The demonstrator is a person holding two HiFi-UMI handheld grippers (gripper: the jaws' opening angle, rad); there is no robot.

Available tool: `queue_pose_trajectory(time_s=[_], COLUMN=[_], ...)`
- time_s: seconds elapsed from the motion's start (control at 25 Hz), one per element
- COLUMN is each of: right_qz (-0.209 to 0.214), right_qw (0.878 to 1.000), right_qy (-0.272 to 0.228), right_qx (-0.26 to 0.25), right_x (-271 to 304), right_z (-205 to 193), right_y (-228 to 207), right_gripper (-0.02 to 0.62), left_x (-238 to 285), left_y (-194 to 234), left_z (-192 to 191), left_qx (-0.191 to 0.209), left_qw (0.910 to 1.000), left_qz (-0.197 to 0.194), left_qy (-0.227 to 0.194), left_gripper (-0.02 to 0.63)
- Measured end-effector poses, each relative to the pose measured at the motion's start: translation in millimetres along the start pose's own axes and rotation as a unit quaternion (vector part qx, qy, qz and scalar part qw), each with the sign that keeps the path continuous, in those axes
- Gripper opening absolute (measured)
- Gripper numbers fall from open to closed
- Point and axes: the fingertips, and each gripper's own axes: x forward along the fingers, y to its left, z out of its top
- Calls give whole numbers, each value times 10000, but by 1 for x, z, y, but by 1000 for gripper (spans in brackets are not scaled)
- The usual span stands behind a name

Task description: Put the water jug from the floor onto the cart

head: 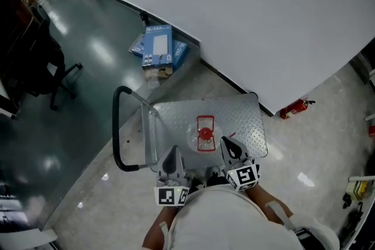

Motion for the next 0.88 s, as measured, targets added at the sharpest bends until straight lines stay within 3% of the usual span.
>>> queue_pose_trajectory(time_s=[0.88], right_qz=[57], right_qw=[10000], right_qy=[-16], right_qx=[-18], right_x=[-5], right_z=[2], right_y=[-8], right_gripper=[12], left_x=[1], left_y=[-9], left_z=[-3], left_qx=[13], left_qw=[10000], left_qz=[-67], left_qy=[11], left_gripper=[3])
